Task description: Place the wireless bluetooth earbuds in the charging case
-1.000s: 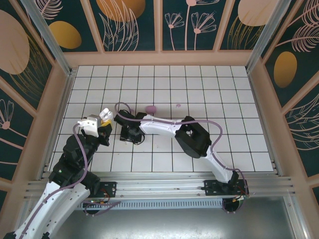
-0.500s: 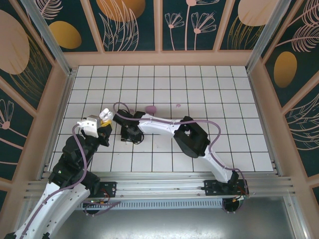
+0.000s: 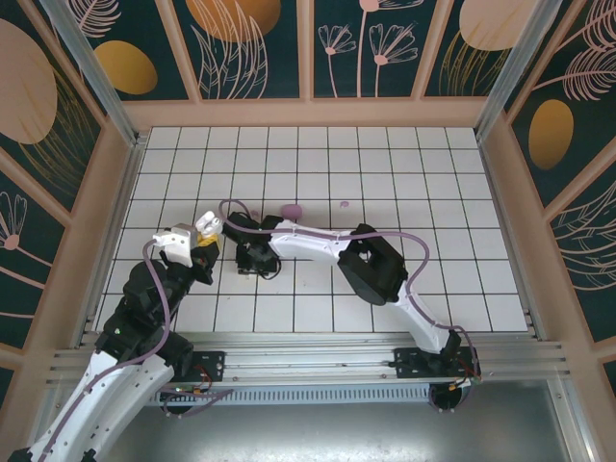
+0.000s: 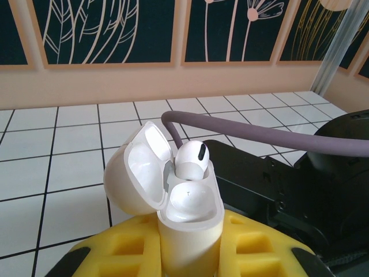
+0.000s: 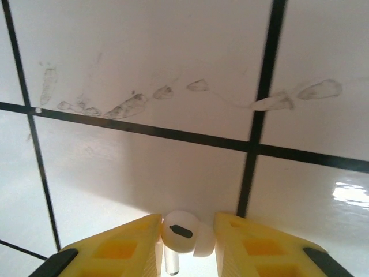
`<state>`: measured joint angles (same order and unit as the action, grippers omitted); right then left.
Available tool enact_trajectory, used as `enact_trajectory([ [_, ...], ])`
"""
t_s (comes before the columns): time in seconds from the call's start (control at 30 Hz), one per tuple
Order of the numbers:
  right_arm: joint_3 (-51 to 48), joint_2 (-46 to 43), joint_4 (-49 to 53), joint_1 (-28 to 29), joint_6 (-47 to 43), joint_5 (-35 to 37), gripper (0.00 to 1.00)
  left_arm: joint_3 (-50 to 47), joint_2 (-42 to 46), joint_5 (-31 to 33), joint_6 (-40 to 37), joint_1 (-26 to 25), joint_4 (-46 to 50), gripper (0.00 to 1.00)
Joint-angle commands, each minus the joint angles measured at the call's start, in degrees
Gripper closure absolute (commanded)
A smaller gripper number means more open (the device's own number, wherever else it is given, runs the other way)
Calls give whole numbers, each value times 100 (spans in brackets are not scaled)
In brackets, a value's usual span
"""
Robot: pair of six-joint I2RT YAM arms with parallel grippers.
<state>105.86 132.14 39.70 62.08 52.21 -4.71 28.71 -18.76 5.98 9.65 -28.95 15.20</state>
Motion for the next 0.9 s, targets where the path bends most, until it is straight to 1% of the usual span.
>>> enact_trajectory([
  [0.0,-317,-268,384,-172,-270,363,72,-14,-81,-149,98,9,-315,100],
  [0.13,-620,-468,433,-345,-460,477,72,-38,-158,-264,94,3,-417,100],
  [0.27,-963,-765,427,-583,-693,585,72,-140,-225,-610,87,5,-726,100],
  [0.4,-1284,-1101,470,-848,-936,936,72,-224,-447,-969,158,10,-1098,100],
  [0.53,-1724,-1493,388,-1177,-1221,1153,72,-252,-824,-1413,182,5,-1573,100],
  [0.63,-2042,-1756,248,-1417,-1443,1236,72,-268,-1175,-1572,180,6,-1876,100],
  [0.77,-2374,-2034,21,-1668,-1754,1245,72,-321,-1657,-1869,159,4,-2429,100],
  [0.87,-2576,-2152,-154,-1815,-1933,1177,72,-394,-2001,-1999,289,4,-2995,100],
])
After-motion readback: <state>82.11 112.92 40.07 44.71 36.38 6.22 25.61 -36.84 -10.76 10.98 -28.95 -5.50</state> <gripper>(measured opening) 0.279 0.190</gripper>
